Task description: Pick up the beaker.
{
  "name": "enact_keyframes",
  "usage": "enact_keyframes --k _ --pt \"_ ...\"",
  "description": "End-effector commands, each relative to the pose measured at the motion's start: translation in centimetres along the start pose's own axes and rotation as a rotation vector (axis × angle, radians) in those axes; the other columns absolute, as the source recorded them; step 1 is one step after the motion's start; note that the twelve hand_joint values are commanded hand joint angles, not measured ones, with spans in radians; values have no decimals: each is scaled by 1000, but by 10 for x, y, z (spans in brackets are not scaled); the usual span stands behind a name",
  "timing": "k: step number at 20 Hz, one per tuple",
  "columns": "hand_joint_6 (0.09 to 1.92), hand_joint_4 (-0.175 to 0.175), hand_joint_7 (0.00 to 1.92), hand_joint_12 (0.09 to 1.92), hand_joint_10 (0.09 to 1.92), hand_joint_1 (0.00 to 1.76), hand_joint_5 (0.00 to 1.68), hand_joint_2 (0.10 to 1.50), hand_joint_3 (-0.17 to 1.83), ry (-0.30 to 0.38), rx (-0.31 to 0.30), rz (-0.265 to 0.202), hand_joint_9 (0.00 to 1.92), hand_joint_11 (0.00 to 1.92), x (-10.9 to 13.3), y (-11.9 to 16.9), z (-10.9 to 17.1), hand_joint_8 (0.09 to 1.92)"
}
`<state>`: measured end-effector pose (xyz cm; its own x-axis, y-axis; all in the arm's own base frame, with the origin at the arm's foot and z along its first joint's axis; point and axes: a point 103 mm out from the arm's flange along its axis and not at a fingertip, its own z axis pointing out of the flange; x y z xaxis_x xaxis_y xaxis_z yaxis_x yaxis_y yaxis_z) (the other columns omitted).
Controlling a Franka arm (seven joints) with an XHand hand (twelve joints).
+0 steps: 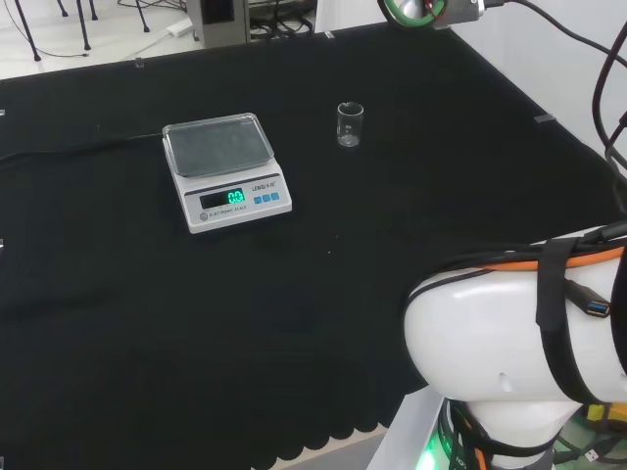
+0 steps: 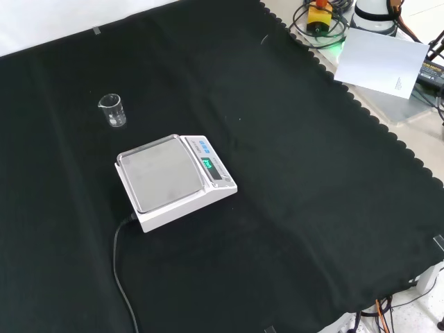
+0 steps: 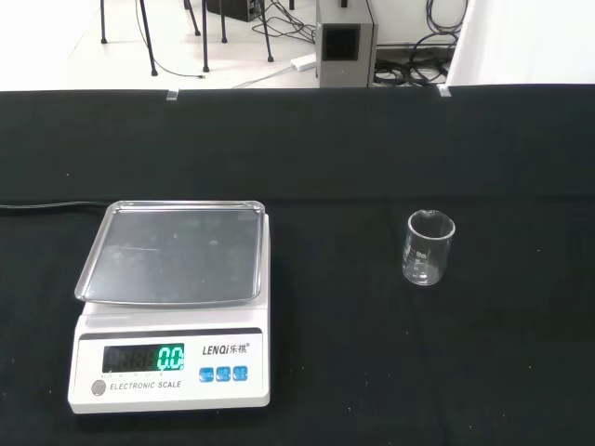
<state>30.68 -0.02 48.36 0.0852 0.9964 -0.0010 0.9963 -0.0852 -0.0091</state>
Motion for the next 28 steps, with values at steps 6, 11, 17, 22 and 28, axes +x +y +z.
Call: enact_keyframes --k 6,11,17,22,28 --pt "449 -35 531 1470 797 543 440 843 493 -8 8 42 573 74 -17 -10 -40 731" --pt "452 -36 528 1471 801 543 443 848 486 66 64 41 571 73 -50 22 -2 738" --pt "460 -41 533 1470 805 547 453 854 482 43 132 37 574 76 -62 60 48 745" --pt "478 -48 552 1470 813 553 473 858 479 66 149 0 590 94 -43 84 84 757" --pt "504 -56 569 1463 816 563 494 863 476 93 175 -19 602 111 -35 110 121 766"
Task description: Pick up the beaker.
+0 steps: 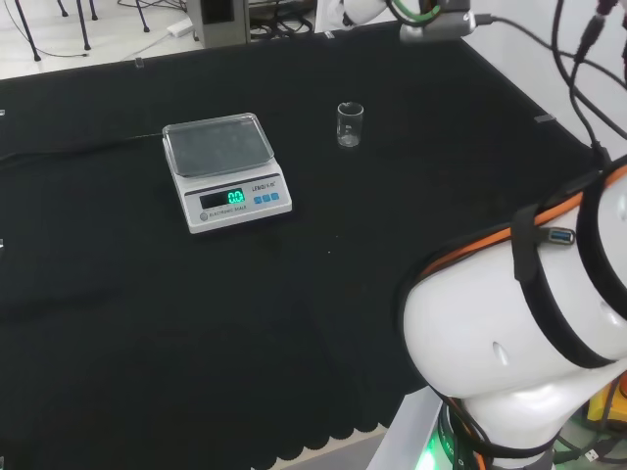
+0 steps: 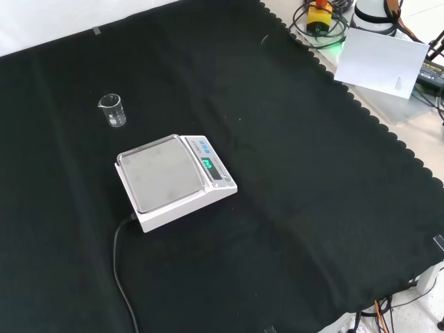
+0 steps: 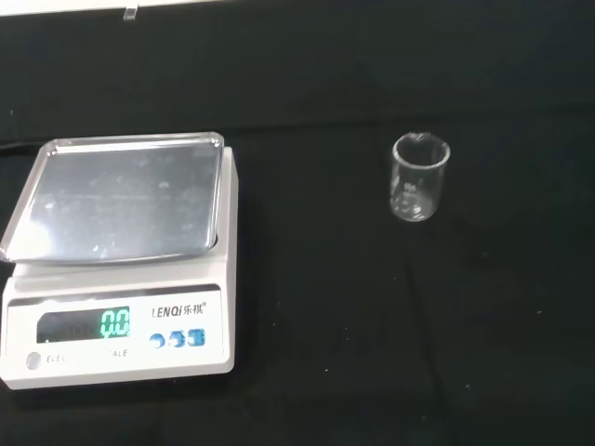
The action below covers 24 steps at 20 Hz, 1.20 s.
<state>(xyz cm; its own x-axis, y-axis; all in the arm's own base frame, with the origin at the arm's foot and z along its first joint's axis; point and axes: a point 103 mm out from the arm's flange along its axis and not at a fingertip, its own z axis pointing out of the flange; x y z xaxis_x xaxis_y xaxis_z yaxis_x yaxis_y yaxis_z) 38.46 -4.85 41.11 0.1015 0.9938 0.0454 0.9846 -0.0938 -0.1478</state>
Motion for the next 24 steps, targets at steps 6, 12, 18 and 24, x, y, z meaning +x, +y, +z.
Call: enact_keyframes --k 6,12,18,24 --pt "565 -61 572 1452 818 574 489 867 472 148 67 -35 609 130 0 61 82 775" --pt "606 -65 569 1454 820 600 494 860 467 85 -6 -11 609 131 4 92 128 780" --pt "620 -66 550 1453 823 615 497 854 467 62 66 -12 599 125 10 129 144 777" --pt "644 -67 530 1457 842 619 489 850 475 49 104 -18 586 119 11 170 150 792"
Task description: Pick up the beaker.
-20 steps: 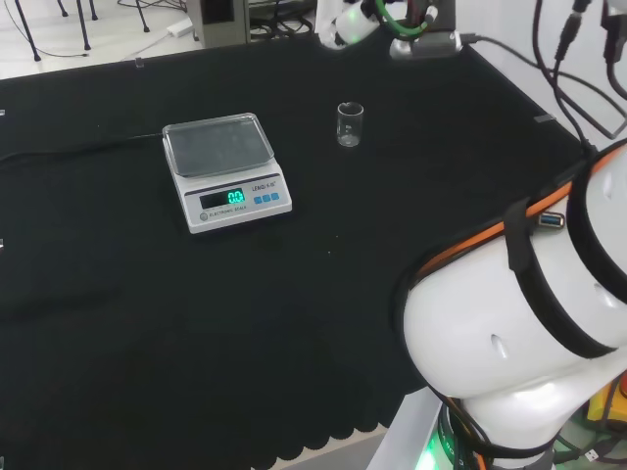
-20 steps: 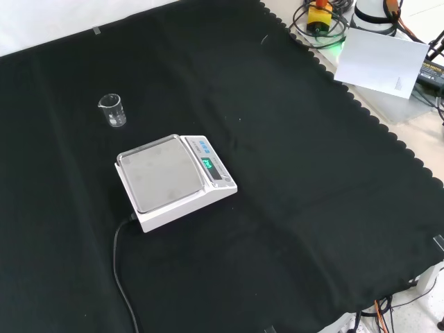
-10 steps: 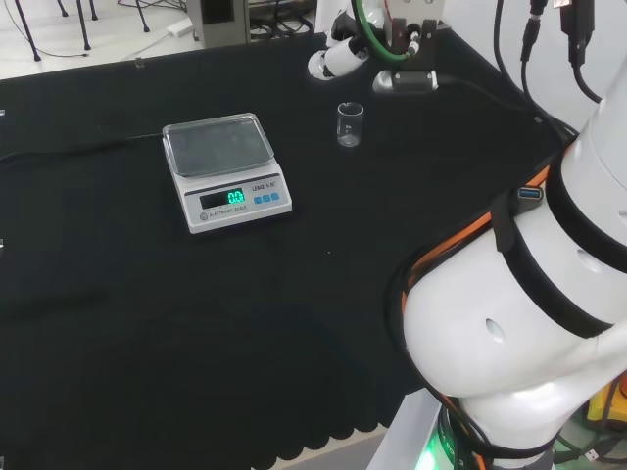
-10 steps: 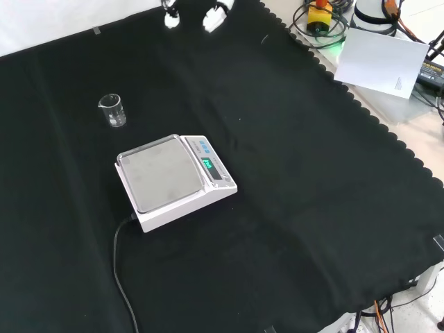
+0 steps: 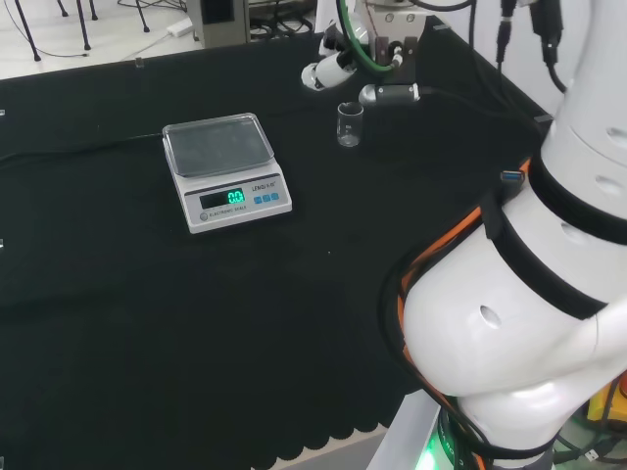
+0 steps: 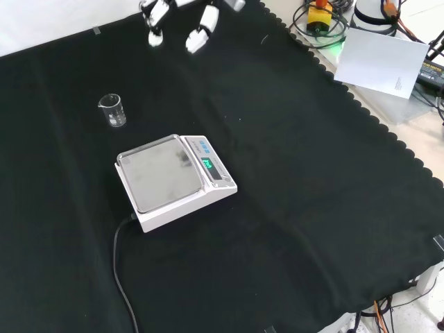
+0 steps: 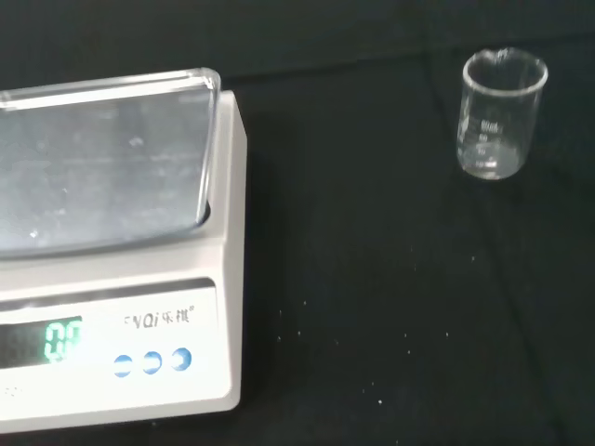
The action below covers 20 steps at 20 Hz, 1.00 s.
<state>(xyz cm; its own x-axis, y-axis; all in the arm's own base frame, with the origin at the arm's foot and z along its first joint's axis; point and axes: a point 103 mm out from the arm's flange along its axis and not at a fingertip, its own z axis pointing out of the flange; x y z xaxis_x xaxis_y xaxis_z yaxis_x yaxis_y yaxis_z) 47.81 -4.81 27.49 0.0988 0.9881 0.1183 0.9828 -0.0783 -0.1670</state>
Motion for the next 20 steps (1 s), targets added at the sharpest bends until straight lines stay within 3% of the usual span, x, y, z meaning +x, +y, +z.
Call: enact_keyframes --k 1,8,16,20 --pt "645 -67 528 1457 842 619 489 850 475 -23 86 1 585 119 4 64 28 792" --pt "653 -67 510 1457 846 627 483 846 479 -1 120 21 577 117 -7 100 33 796" --pt "662 -68 505 1457 853 630 477 843 484 2 98 23 574 122 -17 95 27 806" --pt "666 -68 503 1457 855 635 476 841 486 8 141 23 573 129 -29 103 31 809"
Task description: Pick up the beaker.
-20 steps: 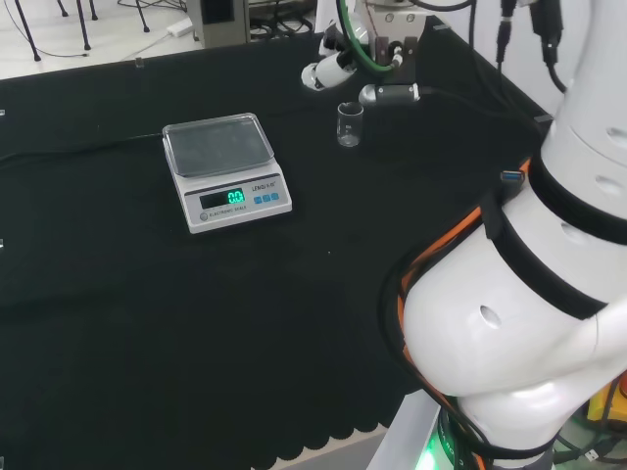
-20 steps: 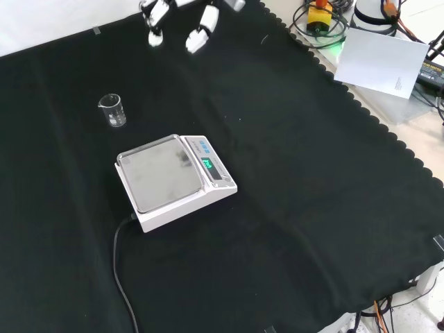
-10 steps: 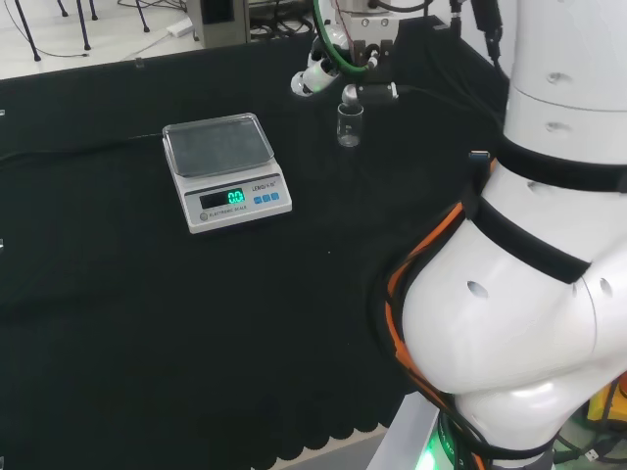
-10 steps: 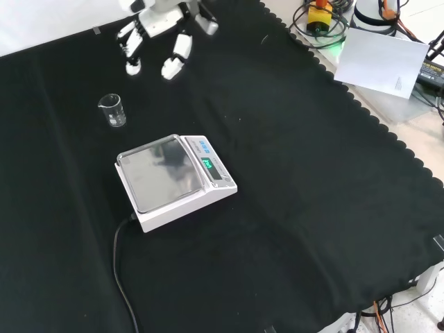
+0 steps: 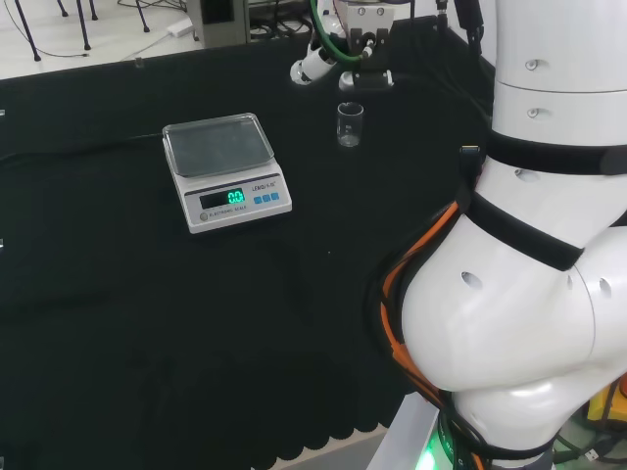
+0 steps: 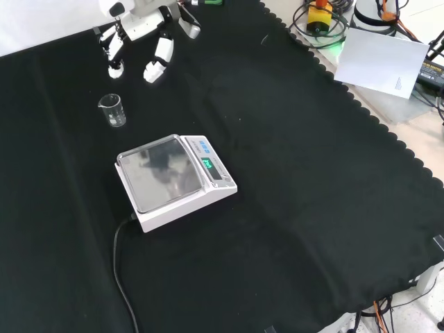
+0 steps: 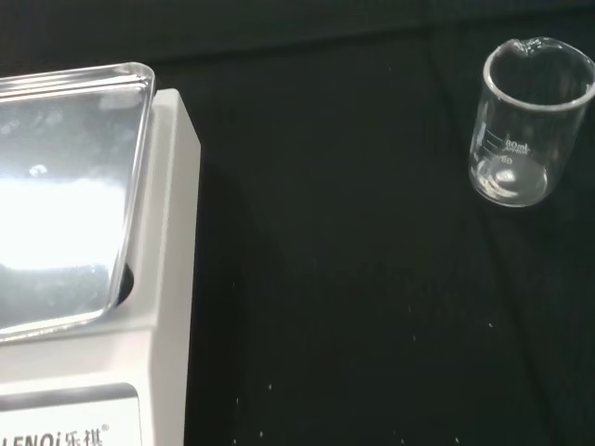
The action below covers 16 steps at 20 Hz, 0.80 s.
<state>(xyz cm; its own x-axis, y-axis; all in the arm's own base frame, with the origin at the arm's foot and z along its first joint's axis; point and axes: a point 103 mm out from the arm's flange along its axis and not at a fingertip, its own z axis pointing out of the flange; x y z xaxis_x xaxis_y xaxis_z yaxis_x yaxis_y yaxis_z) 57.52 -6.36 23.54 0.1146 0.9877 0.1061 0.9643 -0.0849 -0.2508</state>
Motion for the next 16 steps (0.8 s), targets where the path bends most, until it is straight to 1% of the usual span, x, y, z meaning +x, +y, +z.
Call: enact_keyframes --k 1,4,11,16 --pt "666 -68 500 1456 855 636 473 840 487 17 66 2 572 130 -22 5 12 809" --pt "665 -68 494 1455 856 638 465 838 488 17 91 -5 570 131 -32 19 18 809" --pt "670 -68 489 1453 858 640 457 835 494 19 118 -8 566 131 -51 56 26 814" --pt "674 -68 487 1453 860 642 456 833 497 27 127 -13 565 131 -59 69 33 817"
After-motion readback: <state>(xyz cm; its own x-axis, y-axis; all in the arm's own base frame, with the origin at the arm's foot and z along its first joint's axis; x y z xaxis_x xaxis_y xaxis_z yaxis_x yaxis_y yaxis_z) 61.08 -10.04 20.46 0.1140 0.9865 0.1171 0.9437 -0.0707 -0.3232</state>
